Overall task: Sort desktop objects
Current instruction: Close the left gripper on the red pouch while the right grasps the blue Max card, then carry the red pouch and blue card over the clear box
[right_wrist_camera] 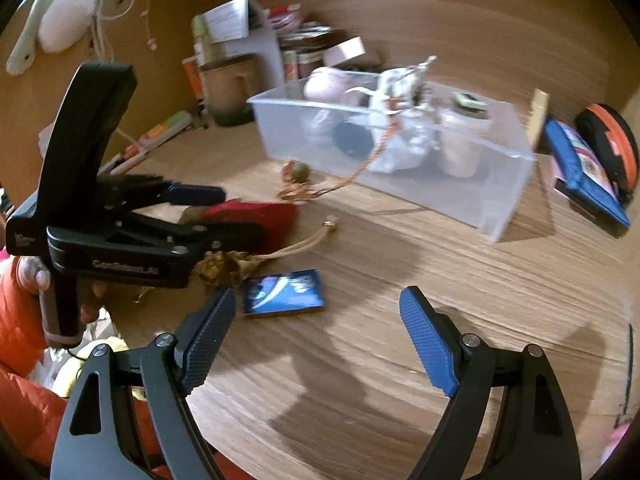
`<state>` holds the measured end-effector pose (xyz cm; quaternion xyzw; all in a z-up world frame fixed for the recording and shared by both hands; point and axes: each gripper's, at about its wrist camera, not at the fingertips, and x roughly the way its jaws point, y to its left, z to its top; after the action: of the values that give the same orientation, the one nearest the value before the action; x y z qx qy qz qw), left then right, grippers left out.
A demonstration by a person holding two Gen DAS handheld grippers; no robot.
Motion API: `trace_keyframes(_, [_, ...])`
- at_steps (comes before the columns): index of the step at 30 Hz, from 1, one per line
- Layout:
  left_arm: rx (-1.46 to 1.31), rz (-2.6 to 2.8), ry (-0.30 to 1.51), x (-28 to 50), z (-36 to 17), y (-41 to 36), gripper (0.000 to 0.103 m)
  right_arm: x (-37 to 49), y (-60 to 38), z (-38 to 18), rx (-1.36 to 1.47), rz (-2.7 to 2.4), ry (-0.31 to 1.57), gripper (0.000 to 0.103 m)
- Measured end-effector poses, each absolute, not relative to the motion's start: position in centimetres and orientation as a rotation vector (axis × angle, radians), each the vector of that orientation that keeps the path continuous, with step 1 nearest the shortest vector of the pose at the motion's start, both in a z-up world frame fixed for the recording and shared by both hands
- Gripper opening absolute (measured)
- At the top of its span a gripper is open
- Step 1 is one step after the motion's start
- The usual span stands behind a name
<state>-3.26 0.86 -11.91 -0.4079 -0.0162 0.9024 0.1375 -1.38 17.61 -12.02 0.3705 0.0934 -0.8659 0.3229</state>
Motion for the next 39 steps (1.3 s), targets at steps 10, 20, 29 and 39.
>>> trace_keyframes(10, [-1.18, 2.58, -0.111, -2.9, -11.8, -0.7, 0.045, -1.3, 15.3, -13.3, 0.992, -2.222, 0.33, 0.08])
trace_keyframes(20, [-1.128, 2.58, -0.141, -2.5, -11.2, -1.0, 0.04, -1.4, 14.8, -13.7, 0.961, -2.23, 0.366, 0.045])
trace_keyframes(29, [-1.067, 2.595, -0.186, -2.1, -9.7, -1.9, 0.038, -1.9, 15.2, -13.6, 0.966, -2.242, 0.318, 0.044])
trace_keyframes(39, [-1.005, 2.633, -0.229, -2.2, -7.5, -3.5, 0.038, -2.5, 16.8, -11.2, 0.897, -2.319, 0.278, 0.044])
